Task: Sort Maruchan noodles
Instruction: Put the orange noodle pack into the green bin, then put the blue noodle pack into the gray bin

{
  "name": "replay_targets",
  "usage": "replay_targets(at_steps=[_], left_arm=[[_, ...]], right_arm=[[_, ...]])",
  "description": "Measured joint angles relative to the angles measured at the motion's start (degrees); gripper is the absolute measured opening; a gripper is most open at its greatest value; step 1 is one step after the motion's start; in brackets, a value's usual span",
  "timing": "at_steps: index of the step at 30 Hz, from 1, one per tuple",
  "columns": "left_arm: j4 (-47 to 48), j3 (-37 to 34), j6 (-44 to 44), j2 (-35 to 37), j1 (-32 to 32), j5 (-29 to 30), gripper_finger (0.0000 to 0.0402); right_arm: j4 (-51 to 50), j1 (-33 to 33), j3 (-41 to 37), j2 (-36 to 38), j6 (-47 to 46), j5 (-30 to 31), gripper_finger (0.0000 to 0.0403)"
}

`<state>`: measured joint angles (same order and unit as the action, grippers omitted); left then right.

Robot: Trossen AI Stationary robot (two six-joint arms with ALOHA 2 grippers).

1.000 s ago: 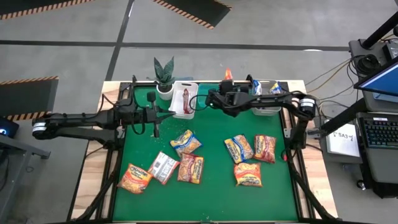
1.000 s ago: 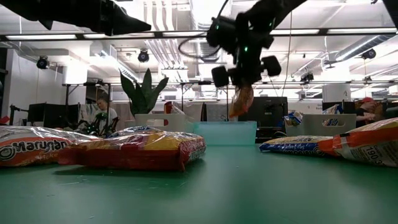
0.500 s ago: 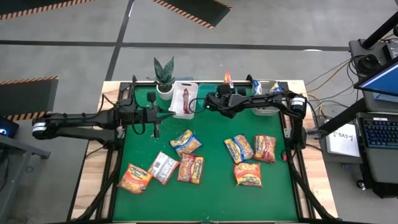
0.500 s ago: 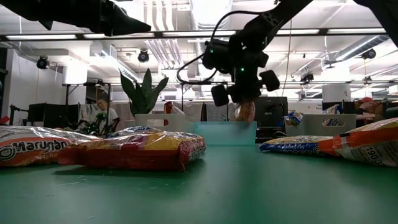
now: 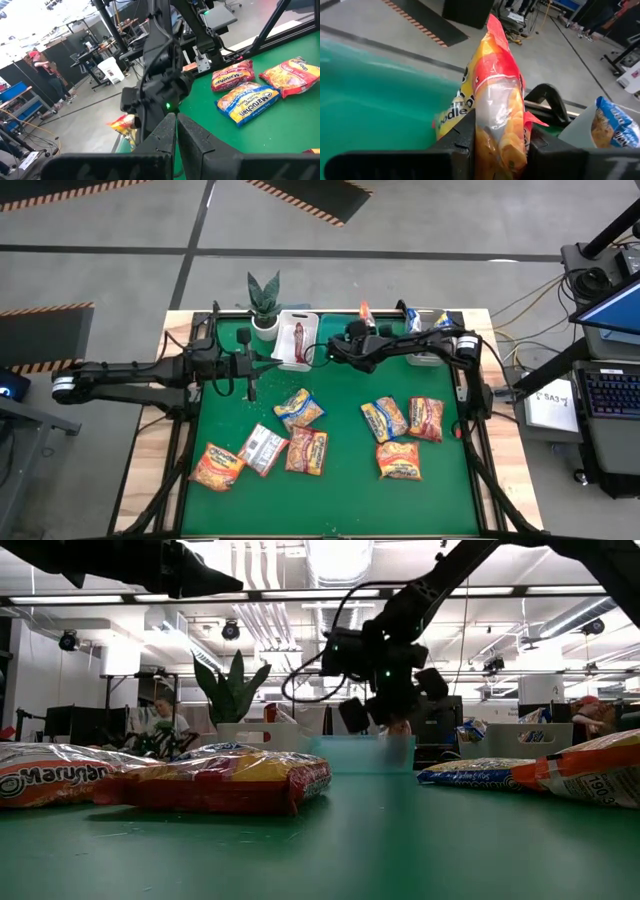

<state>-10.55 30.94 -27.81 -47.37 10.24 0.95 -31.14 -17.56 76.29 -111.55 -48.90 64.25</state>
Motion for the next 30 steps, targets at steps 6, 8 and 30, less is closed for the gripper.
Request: replay_targets(at_steps=[6,8,30], left_arm=[[0.0,0.0,0.0,0.0,0.0,0.0,0.0],[0.0,0.0,0.0,0.0,0.0,0.0,0.0],[-0.1,0.0,0.0,0.0,0.0,0.0,0.0]], right_arm=[[0.1,0.0,0.0,-1.8,-0.7,-1.4,0.01],[0.0,0.0,0.0,-1.8,-0.7,-2.0,0.0114],[-5.4,0.1,0.0,13.7,4.1,-15.1,0.0241]])
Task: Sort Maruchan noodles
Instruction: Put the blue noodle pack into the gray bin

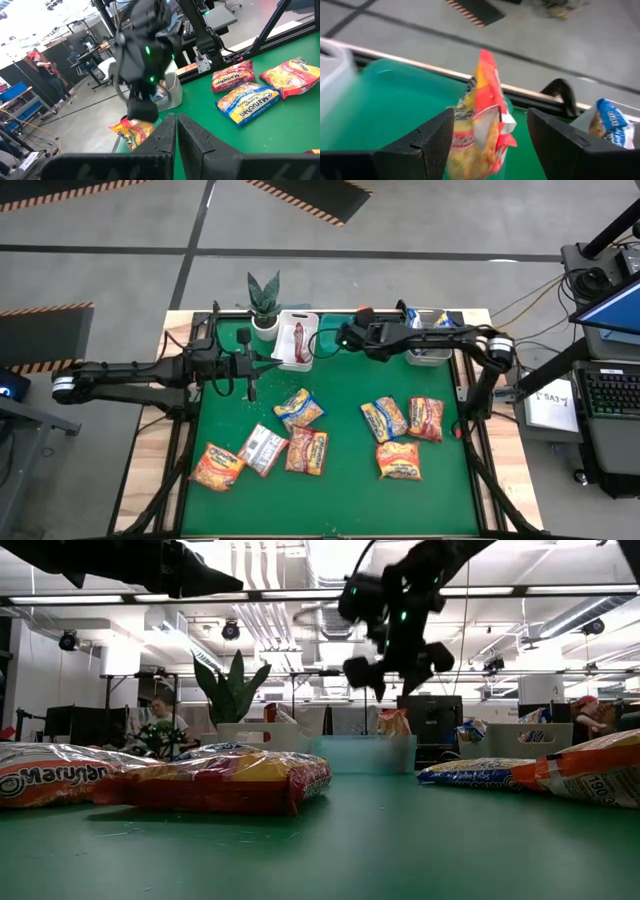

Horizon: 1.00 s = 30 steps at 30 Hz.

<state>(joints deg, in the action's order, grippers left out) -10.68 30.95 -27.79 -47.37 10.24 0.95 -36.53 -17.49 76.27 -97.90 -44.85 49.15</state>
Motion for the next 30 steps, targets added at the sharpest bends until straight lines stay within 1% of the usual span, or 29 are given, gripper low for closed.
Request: replay_targets(at_steps=[5,7,10,15,21,25,28,30], left_arm=[[0.0,0.0,1.0,0.0,0.0,0.0,0.0],[0.2,0.0,2.0,0.0,0.0,0.0,0.0],[1.2,0.0,4.3,0.0,0.0,0.0,0.0],[5.0,0.0,11.4,-0.1,0.0,0.0,0.0],[12.7,0.0,20.5,-1.9,0.0,0.0,0.0],[16.7,0.0,25.8,-4.8,-0.3,-1.2,0.0],[19.1,0.0,27.3,-7.5,-1.1,-5.5,0.0],[19.8,0.0,27.5,-9.5,-1.9,-8.1,0.0]], right_arm=[[-0.2,1.1,0.0,4.8,4.7,-10.4,0.0241],[-0.1,2.4,-0.1,6.4,6.5,-13.7,0.0239],[-0.1,4.9,-0.6,8.5,9.8,-16.3,0.0235],[-1.0,9.3,-2.1,11.0,12.9,-17.6,0.0241],[1.0,12.0,-4.7,11.7,15.1,-26.5,0.0246],[8.4,12.3,-8.7,11.6,16.8,-36.9,0.0247],[19.5,12.2,-13.0,11.6,17.5,-46.2,0.0247],[27.2,12.2,-15.9,11.6,17.0,-50.8,0.0247]])
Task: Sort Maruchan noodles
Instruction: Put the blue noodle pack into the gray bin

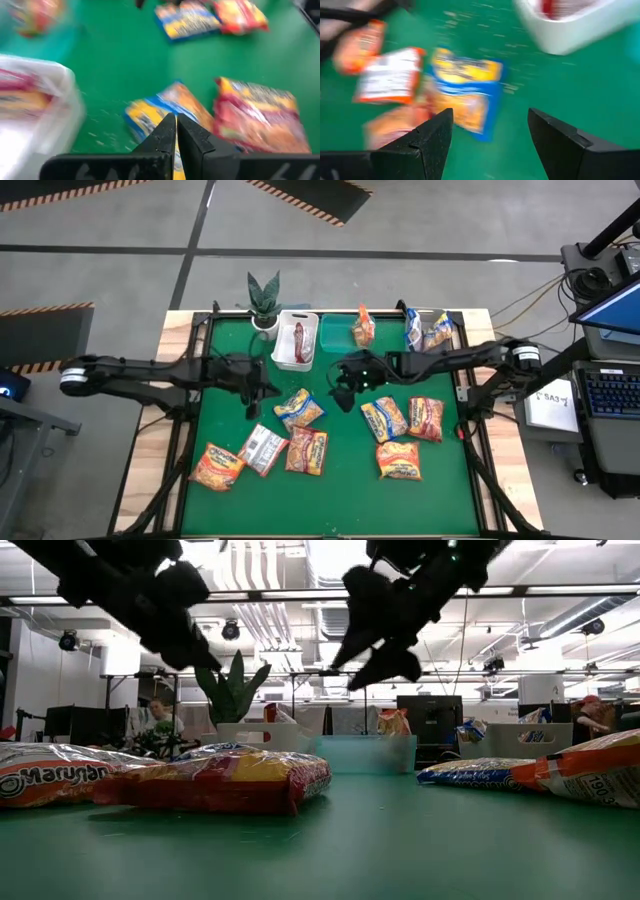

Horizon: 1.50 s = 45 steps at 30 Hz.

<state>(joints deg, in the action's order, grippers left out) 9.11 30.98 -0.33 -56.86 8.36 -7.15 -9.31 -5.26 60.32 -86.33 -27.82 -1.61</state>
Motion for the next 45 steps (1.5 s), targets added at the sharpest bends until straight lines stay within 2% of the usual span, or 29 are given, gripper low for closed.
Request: replay_targets(at_steps=[3,8,13,20,28,36,45], left_arm=[[0.8,0.0,-0.2,-3.1,-1.1,-1.0,0.0],[0.8,0.0,0.5,-9.1,-2.4,-1.0,0.0],[-0.2,0.0,1.9,-14.7,-3.6,-1.0,0.0],[-0.7,0.0,2.6,-20.6,-4.6,-1.0,0.0],[-2.1,0.0,3.5,-24.5,-4.6,-1.0,0.0],[-3.6,0.0,3.9,-26.4,-4.6,-1.0,0.0],[-4.6,-0.1,3.9,-26.7,-4.6,-1.0,0.0]], right_arm=[[8.1,0.0,-3.3,-0.5,-1.6,-2.7,0.0245],[10.9,0.0,-4.9,-2.2,-3.4,-2.8,0.0245],[16.5,0.0,-4.8,-7.0,-5.1,-2.9,0.0245],[17.2,-0.4,-1.5,-13.9,-6.0,-3.4,0.0247],[16.6,-1.5,4.0,-19.9,-7.2,-10.2,0.0285],[16.5,-2.4,7.9,-24.7,-6.6,-14.1,0.0331],[18.4,-2.7,10.0,-28.9,-4.3,-18.2,0.0336]])
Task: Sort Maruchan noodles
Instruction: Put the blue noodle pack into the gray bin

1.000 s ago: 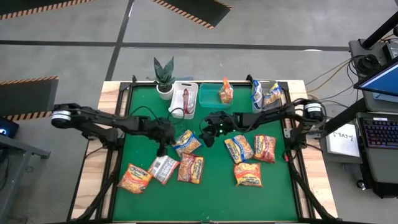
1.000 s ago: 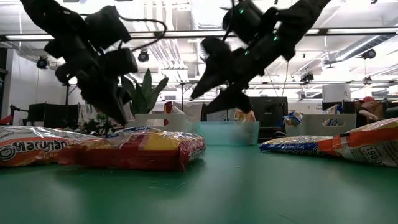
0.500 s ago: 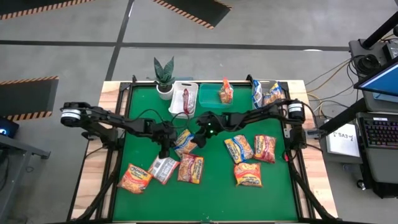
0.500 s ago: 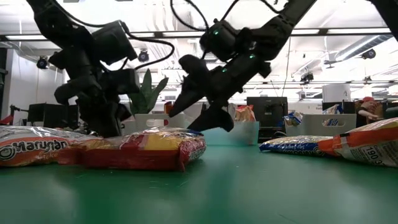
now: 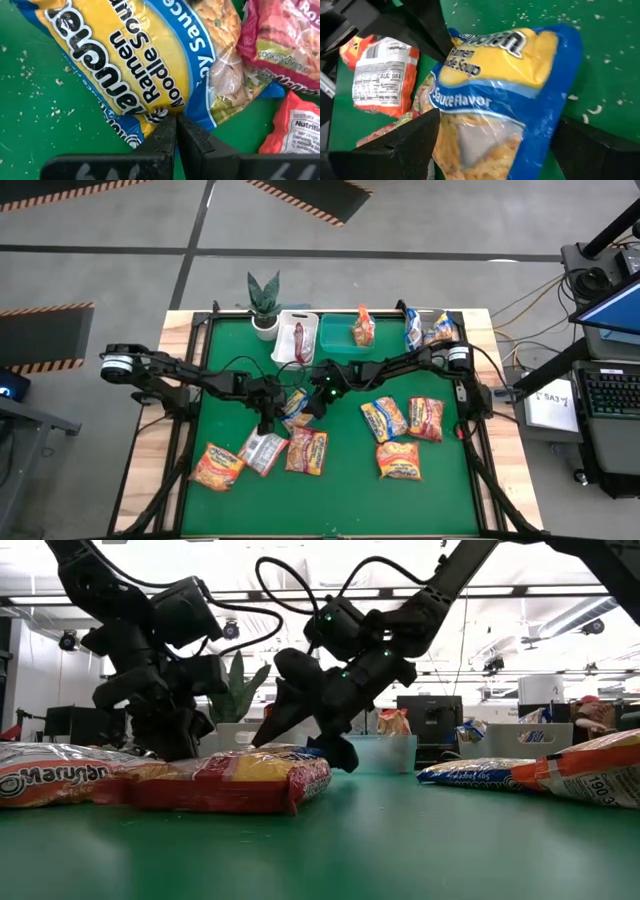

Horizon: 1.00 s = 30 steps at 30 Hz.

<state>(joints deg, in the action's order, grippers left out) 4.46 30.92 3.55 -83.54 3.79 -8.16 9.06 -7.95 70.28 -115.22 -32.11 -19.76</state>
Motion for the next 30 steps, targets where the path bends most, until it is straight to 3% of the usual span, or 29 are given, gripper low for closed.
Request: replay_targets(at_steps=[19,30], left_arm=[[-1.8,0.0,0.0,0.1,0.0,0.0,0.0],[-2.6,0.0,0.5,0.1,0.0,0.0,0.0]], right_arm=[[3.2,0.2,0.0,-0.1,1.5,-3.2,0.0319],[3.7,0.2,0.0,-0.2,2.8,-3.2,0.0185]])
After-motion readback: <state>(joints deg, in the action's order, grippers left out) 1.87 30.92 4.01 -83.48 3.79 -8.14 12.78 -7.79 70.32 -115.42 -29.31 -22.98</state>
